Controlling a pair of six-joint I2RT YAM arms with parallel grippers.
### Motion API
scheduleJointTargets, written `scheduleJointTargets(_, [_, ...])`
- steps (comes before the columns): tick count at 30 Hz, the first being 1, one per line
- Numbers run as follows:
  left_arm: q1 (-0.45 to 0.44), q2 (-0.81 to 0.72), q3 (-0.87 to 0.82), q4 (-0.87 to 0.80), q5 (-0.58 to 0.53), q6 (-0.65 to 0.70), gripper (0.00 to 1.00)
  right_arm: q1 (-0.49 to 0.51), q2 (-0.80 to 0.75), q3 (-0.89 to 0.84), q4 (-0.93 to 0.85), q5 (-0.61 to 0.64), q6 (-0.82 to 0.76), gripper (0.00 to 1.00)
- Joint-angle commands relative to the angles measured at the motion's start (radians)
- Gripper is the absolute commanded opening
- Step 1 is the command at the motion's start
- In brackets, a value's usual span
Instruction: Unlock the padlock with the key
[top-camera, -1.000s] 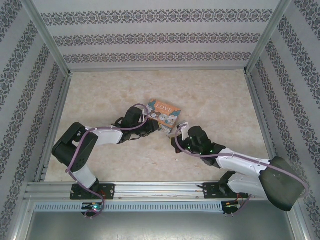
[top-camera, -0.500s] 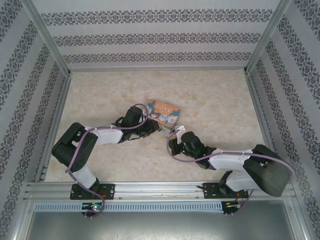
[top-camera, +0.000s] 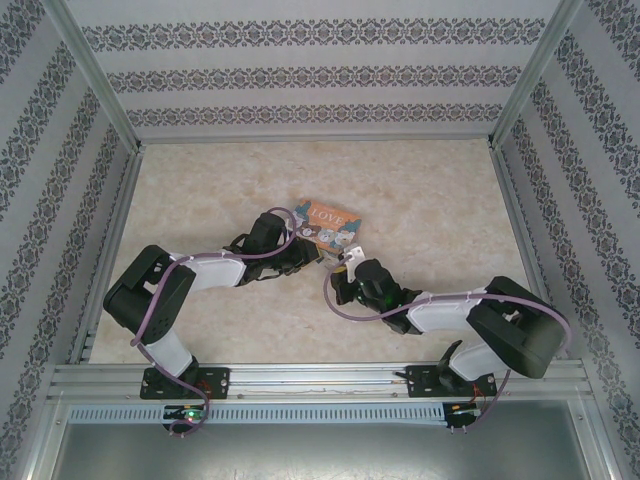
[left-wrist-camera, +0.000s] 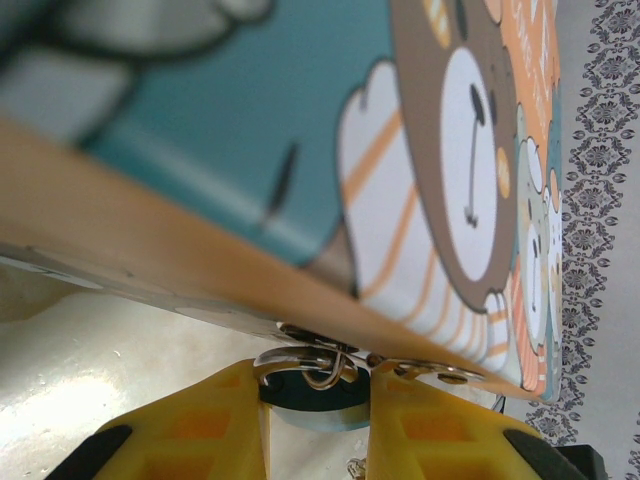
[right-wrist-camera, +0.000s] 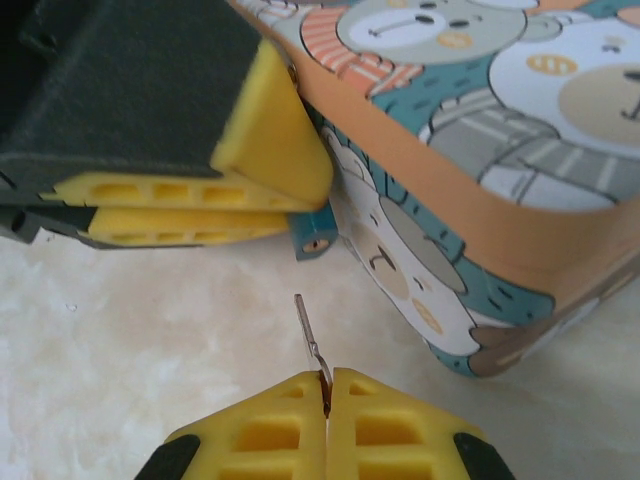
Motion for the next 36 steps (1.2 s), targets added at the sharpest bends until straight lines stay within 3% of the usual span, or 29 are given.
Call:
scheduleJointTargets(1, [-0.013,-0.027,0.028,0.001,0.019,-0.016,0.24,0.012,0.019,0.029,0.036,0.029,-0.022,0.00])
scheduleJointTargets(36, [-0.012,-0.038,0.033,-0.011,0.024,-0.018,0.24,0.010,0.103,0.078,0.099,0.087,-0.078,0.00])
